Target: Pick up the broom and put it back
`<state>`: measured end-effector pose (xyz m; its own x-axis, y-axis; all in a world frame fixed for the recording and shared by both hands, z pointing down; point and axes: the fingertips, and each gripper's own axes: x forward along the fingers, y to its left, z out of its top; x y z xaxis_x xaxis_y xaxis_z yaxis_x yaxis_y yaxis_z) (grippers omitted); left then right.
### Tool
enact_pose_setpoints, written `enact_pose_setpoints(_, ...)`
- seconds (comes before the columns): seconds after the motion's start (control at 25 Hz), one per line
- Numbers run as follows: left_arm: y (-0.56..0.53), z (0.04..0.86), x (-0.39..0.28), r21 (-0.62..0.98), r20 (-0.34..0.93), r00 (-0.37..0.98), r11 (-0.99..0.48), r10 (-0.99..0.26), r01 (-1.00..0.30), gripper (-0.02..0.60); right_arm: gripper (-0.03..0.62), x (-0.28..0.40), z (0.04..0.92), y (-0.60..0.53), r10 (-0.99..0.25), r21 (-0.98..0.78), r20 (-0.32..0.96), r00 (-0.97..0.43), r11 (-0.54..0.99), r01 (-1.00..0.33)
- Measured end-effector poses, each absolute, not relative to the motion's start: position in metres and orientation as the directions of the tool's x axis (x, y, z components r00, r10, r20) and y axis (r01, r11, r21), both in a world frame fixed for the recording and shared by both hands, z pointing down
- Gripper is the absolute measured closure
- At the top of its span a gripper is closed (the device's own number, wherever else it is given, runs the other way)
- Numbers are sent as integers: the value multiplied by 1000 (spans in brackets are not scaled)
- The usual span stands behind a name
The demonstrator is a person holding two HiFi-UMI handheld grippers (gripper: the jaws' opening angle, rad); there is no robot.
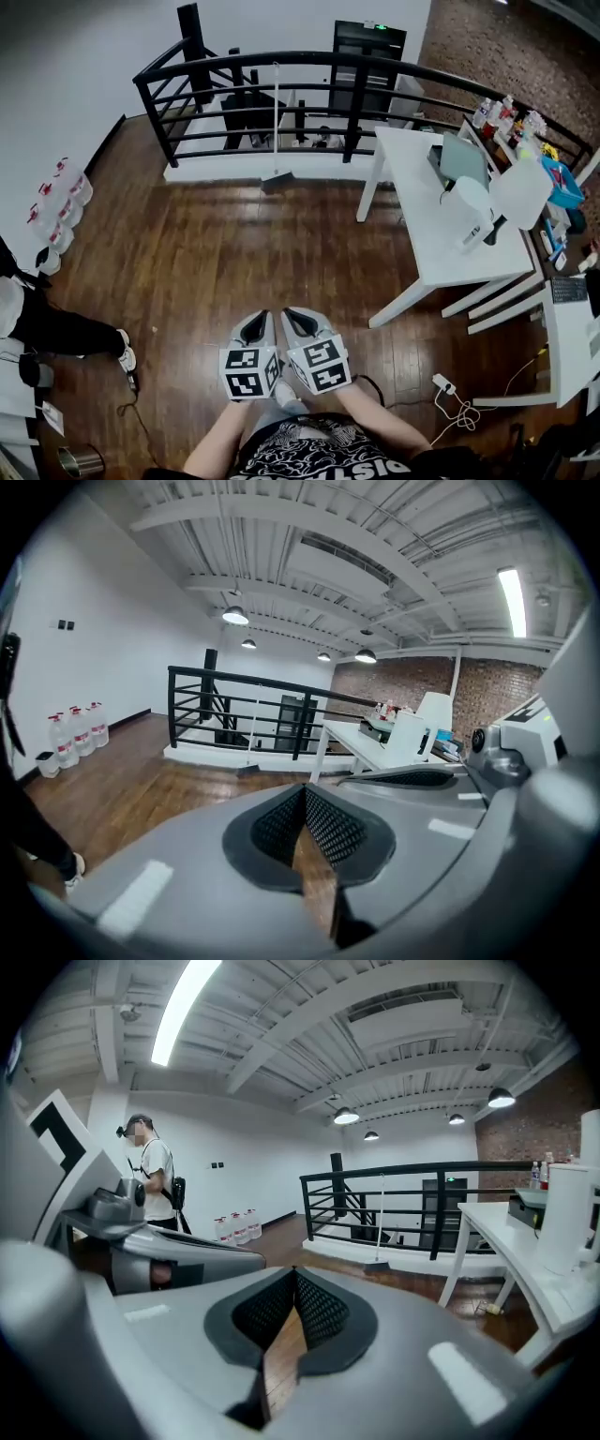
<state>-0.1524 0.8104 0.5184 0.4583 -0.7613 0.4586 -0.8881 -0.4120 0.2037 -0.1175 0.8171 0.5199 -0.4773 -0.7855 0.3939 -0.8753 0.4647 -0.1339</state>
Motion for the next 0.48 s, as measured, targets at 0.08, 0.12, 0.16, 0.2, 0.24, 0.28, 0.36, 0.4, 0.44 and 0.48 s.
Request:
enact_pose_setpoints(0.08, 790, 519, -165, 213, 456, 467, -417, -757, -884, 577, 594, -129, 521, 797, -790, -126, 400, -465, 455, -881)
enact_pose_setpoints(0.12, 781, 519, -171, 216, 454, 472, -420, -756, -881, 577, 594, -135, 521, 788, -793, -122, 401, -459, 450, -885)
enact_pose_setpoints(0.16, 773, 519, -176, 219, 453, 476, -423, -754, -879, 577, 594, -139, 520, 779, -796, -119, 400, -454, 446, -887)
enact_pose_setpoints(0.2, 764, 519, -180, 222, 452, 479, -425, -753, -878, 577, 594, -143, 520, 771, -798, -118, 400, -450, 442, -889)
enact_pose_setpoints(0.24, 757, 520, -184, 224, 453, 481, -426, -751, -877, 577, 594, -147, 519, 763, -799, -119, 401, -447, 439, -891)
enact_pose_setpoints(0.28, 750, 520, -187, 227, 453, 482, -426, -750, -876, 577, 594, -149, 520, 756, -800, -121, 403, -446, 436, -892)
enact_pose_setpoints(0.36, 737, 520, -191, 231, 452, 486, -427, -749, -874, 577, 594, -152, 521, 744, -802, -122, 404, -440, 430, -895)
enact_pose_setpoints(0.4, 731, 520, -192, 232, 450, 487, -429, -748, -873, 577, 594, -152, 522, 738, -804, -122, 403, -437, 426, -896)
enact_pose_setpoints(0.44, 725, 520, -192, 231, 449, 488, -431, -748, -872, 577, 594, -152, 522, 731, -807, -123, 401, -433, 421, -899)
enact_pose_setpoints(0.48, 718, 521, -193, 229, 449, 489, -432, -748, -872, 577, 594, -151, 522, 724, -811, -125, 398, -429, 416, -901)
